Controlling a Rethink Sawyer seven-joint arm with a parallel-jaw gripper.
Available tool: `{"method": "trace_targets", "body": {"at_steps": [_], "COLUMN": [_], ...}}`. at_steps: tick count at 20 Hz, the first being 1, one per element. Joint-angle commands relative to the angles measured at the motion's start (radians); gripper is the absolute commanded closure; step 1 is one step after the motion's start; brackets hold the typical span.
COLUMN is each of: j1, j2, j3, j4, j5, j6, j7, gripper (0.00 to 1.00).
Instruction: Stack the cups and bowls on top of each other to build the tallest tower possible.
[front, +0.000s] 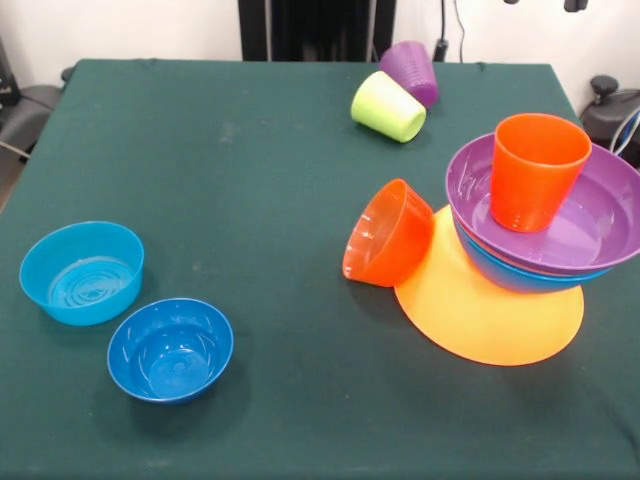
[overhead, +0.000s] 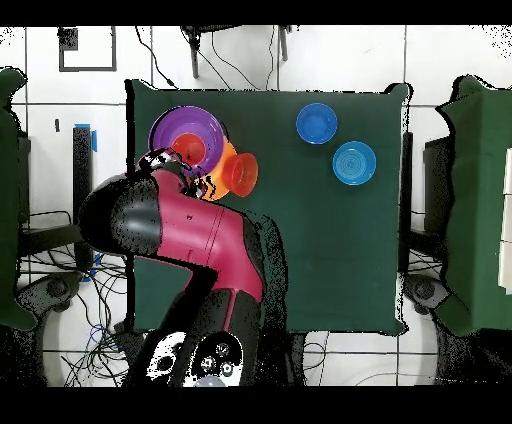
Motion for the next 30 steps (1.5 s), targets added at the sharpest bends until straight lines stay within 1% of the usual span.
{"method": "trace_targets", "body": {"at_steps": [1,4,14,17,18,20,25,30], "j1": [-0.014,-0.048,-0.165,-0.202,-0.204,-0.214,-0.275,-0.296], "j2": [0.042,0.033,0.035,0.060,0.067,0.107,0.151,0.172], "j3": [0.073,0.073,0.083,0.105,0.105,0.092,0.138,0.159], "j4": [0.031,0.018,-0.005,-0.016,-0.020,-0.061,-0.091,-0.104], "j5": [-0.001,-0.012,-0.068,-0.082,-0.088,-0.112,-0.145,-0.166], "j6": [0.018,0.037,-0.009,-0.048,-0.051,-0.057,-0.108,-0.130], "j7": [0.141,0.104,0.009,-0.009,-0.007,-0.009,-0.039,-0.028], "gripper": [0.00,0.00,0.00,0.00,0.00,0.00,0.00,0.00]}}
